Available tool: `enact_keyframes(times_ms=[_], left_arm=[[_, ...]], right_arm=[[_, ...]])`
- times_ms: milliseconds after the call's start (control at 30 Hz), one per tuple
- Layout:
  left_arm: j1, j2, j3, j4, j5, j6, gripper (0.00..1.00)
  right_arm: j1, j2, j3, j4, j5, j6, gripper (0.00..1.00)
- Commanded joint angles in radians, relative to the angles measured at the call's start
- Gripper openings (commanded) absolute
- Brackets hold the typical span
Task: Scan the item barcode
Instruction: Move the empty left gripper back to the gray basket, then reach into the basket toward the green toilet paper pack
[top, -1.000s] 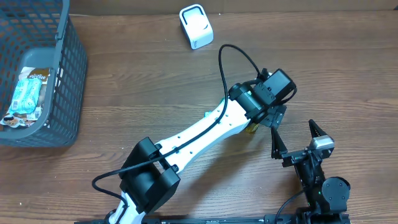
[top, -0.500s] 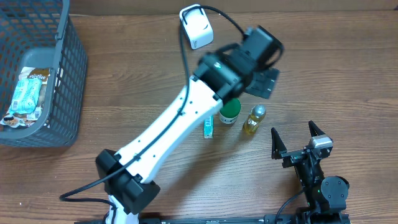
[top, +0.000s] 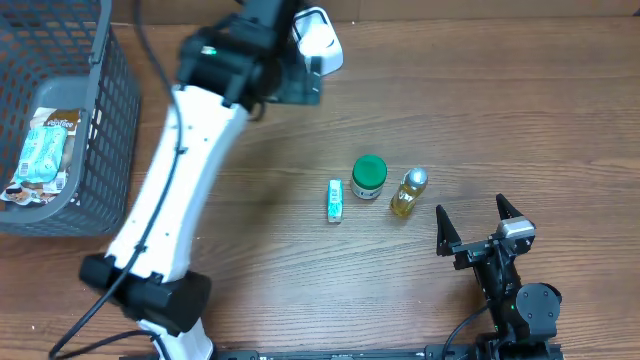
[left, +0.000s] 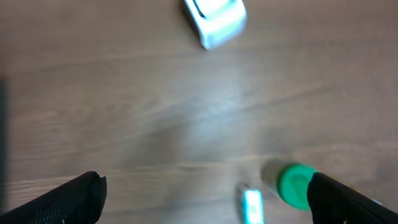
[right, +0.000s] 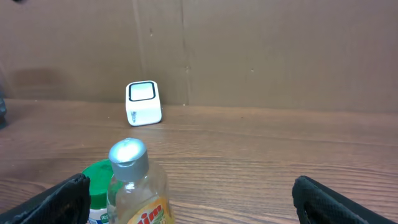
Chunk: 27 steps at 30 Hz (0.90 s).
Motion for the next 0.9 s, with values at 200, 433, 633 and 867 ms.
enact_keyframes(times_ms=[200, 433, 633, 867], left_arm=[[0.293, -0.164, 0.056, 0.109, -0.019, 0.163, 1.00], [0.462, -0.160, 0.056, 0.105, -0.029, 0.181, 1.00], [0.569, -0.151, 0.055, 0.110, -0.142, 0.182, 1.00], [0.714, -0.109, 0.018, 0.086, -0.185, 0.198, 1.00]], right_arm=[[-0.003, -0.003, -0.010, 0.005, 0.010, -0.005, 1.00], [-0.003, -0.003, -0.010, 0.005, 0.010, -0.005, 1.00], [-0.003, -0.003, -0.010, 0.005, 0.010, -0.005, 1.00], [-0.003, -0.003, -0.010, 0.004, 0.010, -0.005, 1.00]])
